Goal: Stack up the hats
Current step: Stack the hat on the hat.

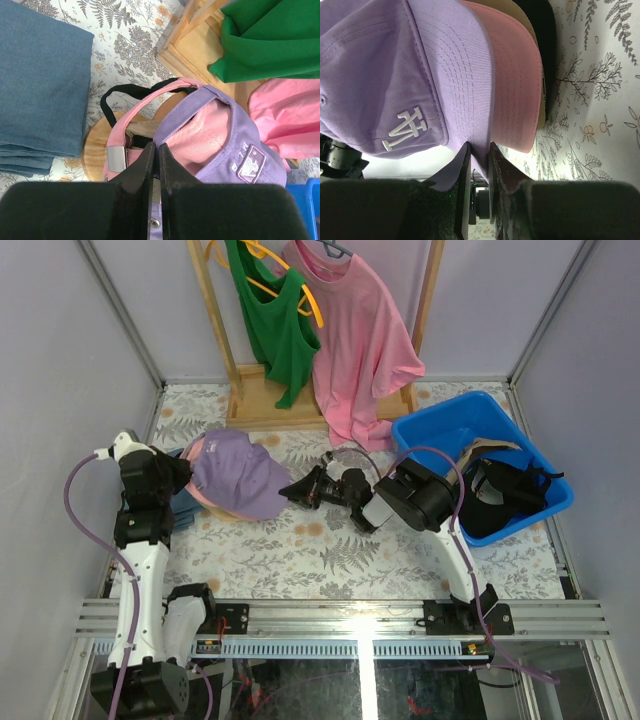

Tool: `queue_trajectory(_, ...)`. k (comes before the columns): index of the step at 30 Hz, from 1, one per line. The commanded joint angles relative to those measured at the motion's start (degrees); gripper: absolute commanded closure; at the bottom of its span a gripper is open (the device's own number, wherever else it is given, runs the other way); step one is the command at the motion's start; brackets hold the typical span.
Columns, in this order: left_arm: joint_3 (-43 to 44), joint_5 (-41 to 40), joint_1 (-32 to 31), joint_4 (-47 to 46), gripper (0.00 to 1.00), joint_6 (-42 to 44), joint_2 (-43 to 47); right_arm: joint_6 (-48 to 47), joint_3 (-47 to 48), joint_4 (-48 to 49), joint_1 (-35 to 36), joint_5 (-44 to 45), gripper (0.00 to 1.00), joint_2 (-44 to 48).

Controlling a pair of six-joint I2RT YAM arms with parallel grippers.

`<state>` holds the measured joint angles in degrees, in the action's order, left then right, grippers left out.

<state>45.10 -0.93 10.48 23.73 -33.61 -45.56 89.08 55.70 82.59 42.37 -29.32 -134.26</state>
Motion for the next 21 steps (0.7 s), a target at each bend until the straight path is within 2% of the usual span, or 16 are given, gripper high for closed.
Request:
queue_trajectory(1, -3.5, -4.6, 0.7, 6.1, 1.00, 2.7, -2.4, -4.1, -0.2, -16.8, 0.3, 5.8, 0.99, -1.6)
queue_trajectory(13, -4.5, -3.2, 0.6, 4.9, 1.00, 2.5, -4.3, -4.4, 0.0, -22.3, 0.7, 10.8, 0.95, -2.1)
queue_trajectory(15, -4.7, -2.4, 0.7, 4.7, 1.00, 2.5, -4.8, -4.1, -0.5, -22.1, 0.7, 11.1, 0.92, -1.9)
queue_trajectory(21, -4.4, -0.1, 0.7, 4.2, 1.00, 2.4, -6.7, -4.1, -2.5, -20.8, 0.5, 12.6, 0.72, -0.3)
